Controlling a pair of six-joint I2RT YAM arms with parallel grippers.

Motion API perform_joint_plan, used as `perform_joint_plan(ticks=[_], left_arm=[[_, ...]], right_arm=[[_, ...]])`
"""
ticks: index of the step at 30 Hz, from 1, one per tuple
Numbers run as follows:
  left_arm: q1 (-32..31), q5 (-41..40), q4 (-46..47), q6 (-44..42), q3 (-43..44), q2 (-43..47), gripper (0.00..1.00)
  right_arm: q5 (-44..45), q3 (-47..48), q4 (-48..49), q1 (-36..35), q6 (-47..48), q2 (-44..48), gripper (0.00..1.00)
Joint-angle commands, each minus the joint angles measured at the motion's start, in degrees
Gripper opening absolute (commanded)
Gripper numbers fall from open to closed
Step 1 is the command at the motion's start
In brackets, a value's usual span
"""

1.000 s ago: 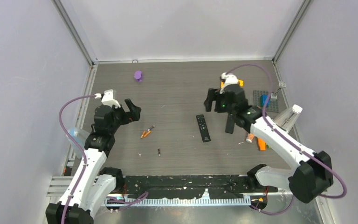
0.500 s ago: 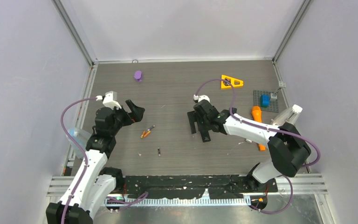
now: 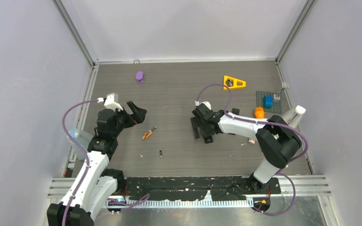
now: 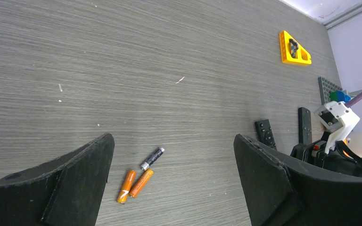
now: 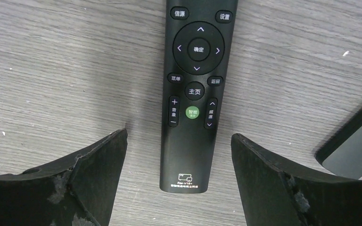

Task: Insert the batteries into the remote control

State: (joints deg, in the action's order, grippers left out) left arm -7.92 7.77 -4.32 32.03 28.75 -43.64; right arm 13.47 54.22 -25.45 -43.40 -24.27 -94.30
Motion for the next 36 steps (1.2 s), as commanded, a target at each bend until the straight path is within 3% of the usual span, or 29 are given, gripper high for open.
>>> perform_joint_plan(ticks=[1, 7, 13, 18, 24, 31, 36], left_arm=[[-0.3, 0.4, 3.7, 0.8, 0.2, -0.5, 0.99], [-0.3, 1.0, 1.8, 0.5, 2.1, -1.3, 0.95], [-0.3, 0.3, 3.2, 0.1, 2.0, 0.2, 0.94], [-0.3, 1.2, 3.9, 0.7, 1.9, -0.6, 0.94], [-1.0, 9.3, 6.9, -0.6, 3.3, -1.0, 0.94], [-1.1, 17.5, 9.5, 3.4, 9.6, -0.8, 0.95], [-1.2, 25.0, 13.4, 8.8, 17.4, -2.2, 0.97]], right_arm=[[2.3, 0.7, -0.7, -0.2, -1.9, 0.4, 0.85], [1.3, -0.3, -2.9, 1.3, -4.5, -0.9, 0.76], [-5.1, -3.6, -0.4, 4.4, -4.8, -0.8, 0.67], [-5.7, -3.6, 1.0, 5.5, -2.8, -0.9, 0.43], [-6.5, 2.4, 1.7, 5.5, 0.8, 2.5, 0.36], [-23.0, 14.4, 5.1, 5.7, 2.6, 8.6, 0.31], [-37.4, 21.6, 10.8, 6.7, -1.2, 10.4, 0.30]])
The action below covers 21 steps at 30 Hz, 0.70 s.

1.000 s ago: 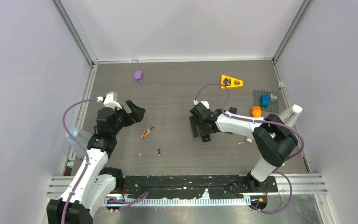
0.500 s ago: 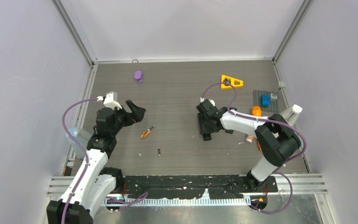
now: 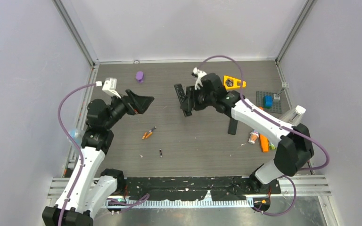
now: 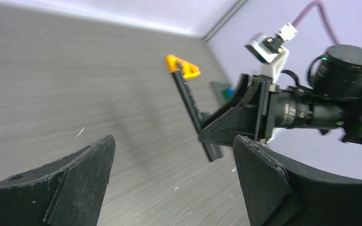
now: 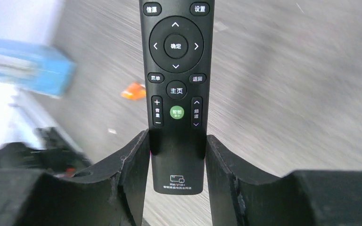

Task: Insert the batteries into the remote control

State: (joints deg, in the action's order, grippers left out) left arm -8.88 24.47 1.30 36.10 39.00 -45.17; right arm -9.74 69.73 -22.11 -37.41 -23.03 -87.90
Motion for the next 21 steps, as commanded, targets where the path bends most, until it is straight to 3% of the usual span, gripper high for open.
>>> perform_joint_plan(ticks=[1, 6, 10, 14, 17, 21], left_arm=[[-0.2, 9.3, 8.6, 5.7, 8.9, -1.0, 0.97], [-0.2, 14.4, 18.9, 16.2, 13.3, -3.1, 1.00], [-0.6, 21.5, 30.0, 26.2, 15.3, -8.0, 0.99], [-1.5, 23.5, 36.1, 32.6, 16.0, -11.7, 0.96], [-2.5, 22.9, 37.7, 34.5, 16.6, -13.4, 0.95], [-4.6, 22.9, 38.8, 34.6, 17.5, -14.9, 0.91]], right_arm=[[-16.2, 6.7, 9.6, 0.9, -3.1, 4.2, 0.29], [-29.1, 10.9, 20.2, 1.2, -10.6, 5.1, 0.29], [-38.2, 10.7, 36.3, 1.2, -22.9, 4.7, 0.29], [-43.1, 10.1, 48.6, 1.2, -35.3, 3.2, 0.29], [-44.5, 10.2, 51.7, 0.9, -40.0, 2.3, 0.29], [-44.8, 10.7, 47.7, 0.6, -37.9, 2.1, 0.29]])
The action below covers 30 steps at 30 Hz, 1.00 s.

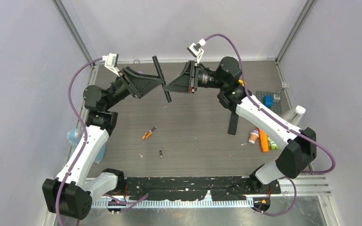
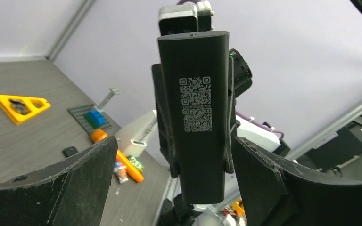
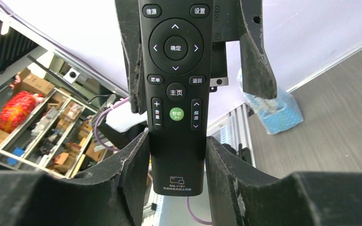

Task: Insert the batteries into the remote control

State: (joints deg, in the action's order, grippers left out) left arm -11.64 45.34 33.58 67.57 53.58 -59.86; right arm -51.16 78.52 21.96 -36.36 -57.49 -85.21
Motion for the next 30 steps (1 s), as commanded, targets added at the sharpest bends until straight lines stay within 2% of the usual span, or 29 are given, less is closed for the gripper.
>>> perform_joint_plan(ticks=[1, 6, 11, 17, 24, 26, 27, 28, 29, 30], left_arm=[[-2.4, 1.9, 6.9, 3.0, 2.8, -0.5, 0.91], [-3.3, -0.4, 6.5, 2.2, 1.2, 0.0, 0.91], [-3.3, -3.6, -0.4, 0.3, 1.0, 0.4, 0.78], [-3.4, -4.7, -3.9, -0.3, 1.0, 0.7, 0.67], [-3.4, -4.8, -6.6, -0.4, 0.9, 0.4, 0.25], [-3.4, -5.1, -7.6, -0.4, 1.1, 0.3, 0.05], [-3.4, -5.6, -9.2, -0.4, 1.3, 0.4, 0.00], [-3.4, -6.2, -10.7, -0.4, 1.8, 0.6, 0.00], [-3.4, -6.9, -12.2, -0.3, 2.1, 0.8, 0.00], [-3.4, -7.9, -13.8, 0.1, 2.4, 1.2, 0.00]], right_arm=[[-3.3, 2.0, 1.8, -0.5, -2.9, -0.7, 0.29], [-2.4, 1.8, -1.5, -0.5, -0.9, -1.0, 0.29], [-3.2, 2.0, -3.7, -0.5, 1.4, -0.8, 0.29], [-2.6, 5.1, -15.9, -0.6, 9.4, -0.6, 0.29], [-2.6, 6.4, -18.6, -0.6, 9.1, -1.7, 0.30], [-2.2, 6.3, -19.5, -0.6, 10.3, -1.4, 0.34], [-1.8, 6.1, -20.3, -0.6, 11.2, -1.0, 0.40], [0.3, 5.5, -21.0, -0.6, 14.0, 0.1, 0.44], [1.7, 5.3, -23.7, -0.6, 15.7, 0.9, 0.55], [5.2, 5.1, -25.2, -0.7, 19.9, 2.6, 0.60]])
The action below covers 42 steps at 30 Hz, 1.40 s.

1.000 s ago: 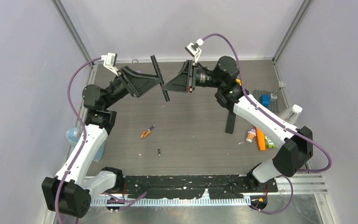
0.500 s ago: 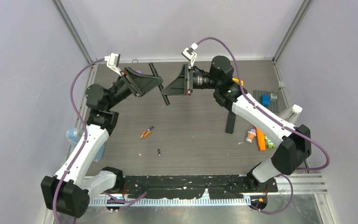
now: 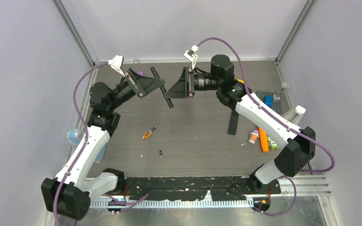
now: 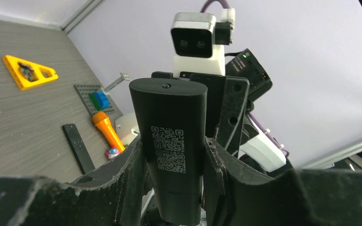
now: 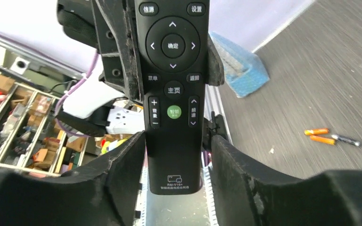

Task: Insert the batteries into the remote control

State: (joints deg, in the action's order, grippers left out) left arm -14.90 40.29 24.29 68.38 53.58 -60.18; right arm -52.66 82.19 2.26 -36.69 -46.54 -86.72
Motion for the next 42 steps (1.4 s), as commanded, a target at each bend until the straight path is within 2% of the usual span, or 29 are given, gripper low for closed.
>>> perform_joint_plan(ticks=[1, 3, 5, 7, 9, 13, 20, 26, 31, 39, 42], left_arm=[[-0.1, -4.7, -6.9, 0.0, 2.6, 2.1, 0.00], [-0.1, -9.4, -14.1, 1.0, 3.3, 3.2, 0.00], [-0.1, -15.4, -25.2, 1.4, 5.0, 4.2, 0.00], [-0.1, -17.1, -29.5, 2.0, 5.8, 4.5, 0.00], [-0.1, -18.5, -32.5, 3.1, 6.6, 4.8, 0.00], [-0.2, -20.7, -38.2, 3.8, 9.2, 5.1, 0.00], [-0.2, -21.6, -41.9, 5.5, 10.1, 5.8, 0.00], [-0.1, -21.5, -41.4, 7.4, 8.5, 6.0, 0.00], [-0.2, -21.1, -41.0, 8.1, 7.8, 6.0, 0.00], [-0.2, -20.5, -40.3, 9.8, 6.3, 6.3, 0.00], [-0.1, -20.3, -40.0, 10.4, 6.0, 6.2, 0.00]], right_arm=[[8.9, 1.3, -7.8, -0.6, 10.8, 4.9, 0.68], [15.9, 0.8, -10.1, -2.1, 16.5, 8.1, 0.77], [27.1, 0.6, -11.6, -4.9, 21.5, 11.1, 0.84], [36.5, 0.1, -12.2, -9.3, 26.5, 13.1, 0.89], [44.8, -1.0, -11.5, -13.4, 32.4, 14.3, 0.92], [55.4, -2.6, -11.0, -18.4, 37.9, 13.7, 0.91], [61.6, 0.8, -14.2, -21.7, 40.3, 8.0, 0.77], [60.7, 2.1, -13.5, -23.0, 39.9, 5.8, 0.68], [62.2, 1.9, -12.0, -23.1, 37.8, 5.0, 0.55], [63.4, -0.2, -7.8, -23.2, 36.5, 4.7, 0.53], [63.1, 0.4, -8.1, -23.3, 36.1, 4.0, 0.46]])
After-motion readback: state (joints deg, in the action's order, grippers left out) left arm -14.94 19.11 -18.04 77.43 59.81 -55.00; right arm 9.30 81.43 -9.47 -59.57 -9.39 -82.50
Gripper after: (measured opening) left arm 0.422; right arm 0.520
